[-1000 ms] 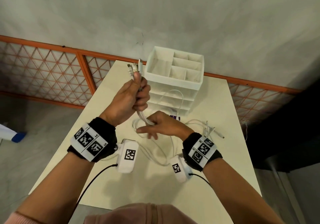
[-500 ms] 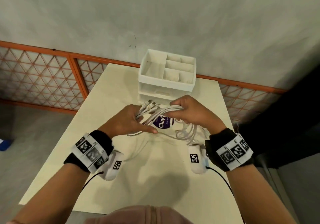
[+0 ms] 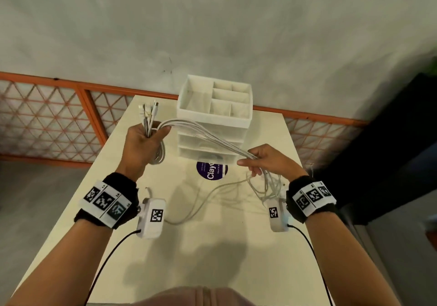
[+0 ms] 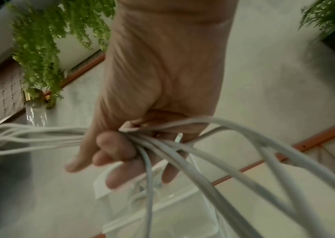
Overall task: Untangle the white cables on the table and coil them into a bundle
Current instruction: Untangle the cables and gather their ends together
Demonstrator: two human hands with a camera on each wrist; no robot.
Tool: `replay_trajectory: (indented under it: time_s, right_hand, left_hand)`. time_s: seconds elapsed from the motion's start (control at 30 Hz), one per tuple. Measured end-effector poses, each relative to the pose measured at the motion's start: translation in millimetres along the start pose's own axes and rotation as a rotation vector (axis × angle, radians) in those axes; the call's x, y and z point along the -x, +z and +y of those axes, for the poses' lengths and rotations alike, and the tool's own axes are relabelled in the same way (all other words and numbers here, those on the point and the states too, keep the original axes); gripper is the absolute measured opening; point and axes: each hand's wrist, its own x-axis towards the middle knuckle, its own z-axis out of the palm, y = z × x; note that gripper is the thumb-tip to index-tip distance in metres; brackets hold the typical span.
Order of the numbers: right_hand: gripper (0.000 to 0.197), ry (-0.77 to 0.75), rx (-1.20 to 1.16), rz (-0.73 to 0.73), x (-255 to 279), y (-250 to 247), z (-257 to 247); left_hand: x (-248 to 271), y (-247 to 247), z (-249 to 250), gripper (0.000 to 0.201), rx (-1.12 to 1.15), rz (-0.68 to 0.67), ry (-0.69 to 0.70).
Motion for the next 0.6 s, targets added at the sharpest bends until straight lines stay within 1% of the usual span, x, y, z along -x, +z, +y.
replay_trajectory:
  time_s: [0.1, 0.13, 0.2, 0.23, 0.27, 0.3, 0.37, 0.43, 0.5, 0.53, 0.6]
  right_hand:
    - [0.029, -0.016, -0.028, 0.074, 3, -15, -10]
    - [0.031, -0.022, -0.032, 0.096, 4, -19, -14]
    - [0.037, -0.049, -0.082, 0.108, 5, -24, -24]
    - [0.043, -0.061, -0.102, 0.107, 4, -26, -28]
    - [0.045, -0.065, -0.094, 0.108, 4, -27, -31]
    - [0.045, -0.062, -0.048, 0.112, 2, -28, -34]
    - [0.044, -0.043, 0.101, 0.115, 0, -29, -36]
    - [0.045, -0.027, 0.254, 0.104, -1, -28, -37]
    - [0.046, -0.023, 0.359, 0.065, -2, -21, -42]
    - [0.049, -0.02, 0.368, 0.034, -2, -16, -46]
    - [0.056, -0.033, 0.269, -0.04, -3, -4, -59]
  left_hand:
    - [1, -2, -23, 0.028, -0.045, 0.022, -0.124]
    - [0, -2, -29, 0.029, -0.12, 0.042, -0.152]
    - [0, 0, -35, 0.029, -0.347, 0.059, -0.204]
    - [1, 0, -38, 0.028, -0.455, 0.025, -0.237]
    - [2, -1, -40, 0.025, -0.518, -0.043, -0.271]
    - [4, -2, -40, 0.023, -0.526, -0.125, -0.283]
    - [8, -2, -39, 0.035, -0.412, -0.23, -0.251]
    - [13, 2, -28, 0.047, -0.254, -0.253, -0.172]
    - [19, 12, -8, 0.051, -0.135, -0.321, -0.07]
    - [22, 20, 3, 0.052, -0.098, -0.38, -0.018]
    - [24, 37, 14, 0.051, -0.055, -0.494, 0.052]
